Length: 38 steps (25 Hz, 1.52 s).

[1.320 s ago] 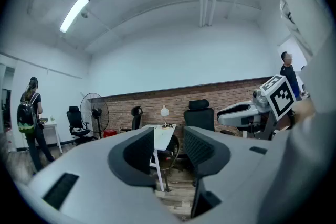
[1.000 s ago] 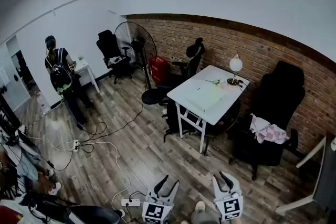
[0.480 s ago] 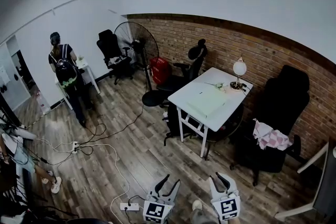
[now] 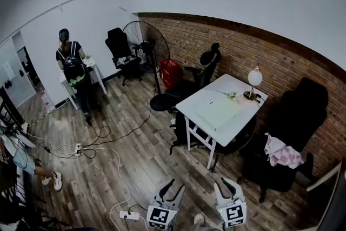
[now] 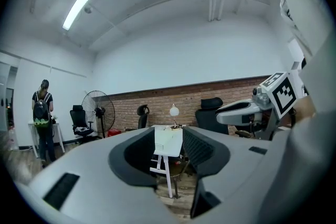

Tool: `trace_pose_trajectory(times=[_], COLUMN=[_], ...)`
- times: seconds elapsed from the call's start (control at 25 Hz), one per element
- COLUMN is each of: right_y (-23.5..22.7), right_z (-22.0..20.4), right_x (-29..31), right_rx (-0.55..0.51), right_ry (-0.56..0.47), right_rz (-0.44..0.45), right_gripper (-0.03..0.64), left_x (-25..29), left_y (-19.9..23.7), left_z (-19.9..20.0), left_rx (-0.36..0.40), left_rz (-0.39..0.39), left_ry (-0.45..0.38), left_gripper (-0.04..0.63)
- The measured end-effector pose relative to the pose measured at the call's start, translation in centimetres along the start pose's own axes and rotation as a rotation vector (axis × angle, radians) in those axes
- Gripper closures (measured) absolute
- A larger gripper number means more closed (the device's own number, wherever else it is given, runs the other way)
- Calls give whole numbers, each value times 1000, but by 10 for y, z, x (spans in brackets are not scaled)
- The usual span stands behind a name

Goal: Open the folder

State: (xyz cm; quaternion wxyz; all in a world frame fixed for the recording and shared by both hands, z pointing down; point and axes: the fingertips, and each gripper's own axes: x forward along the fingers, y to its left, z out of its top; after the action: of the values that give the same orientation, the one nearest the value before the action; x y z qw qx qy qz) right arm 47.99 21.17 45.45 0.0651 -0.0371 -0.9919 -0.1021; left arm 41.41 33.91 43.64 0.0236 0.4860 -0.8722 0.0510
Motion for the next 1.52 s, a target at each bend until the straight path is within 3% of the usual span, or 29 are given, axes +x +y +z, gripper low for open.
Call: trace_pose_trajectory(times=[0.68, 1.4, 1.52], right_y=[-79, -95, -100], right_z=[-10, -8, -13], right_x=[66, 133, 154], right_rx=[25, 30, -10], right_ry=[-1, 22, 14], right_rz=[88, 110, 113], right_gripper=[537, 537, 537], left_x=[95, 139, 153], left_y=[12, 62, 78], left_z=[6, 1, -2], left_rx=[-24, -30, -32], left_rz=[75, 106, 101], left_ry=[52, 46, 49], left_gripper=[430, 430, 430])
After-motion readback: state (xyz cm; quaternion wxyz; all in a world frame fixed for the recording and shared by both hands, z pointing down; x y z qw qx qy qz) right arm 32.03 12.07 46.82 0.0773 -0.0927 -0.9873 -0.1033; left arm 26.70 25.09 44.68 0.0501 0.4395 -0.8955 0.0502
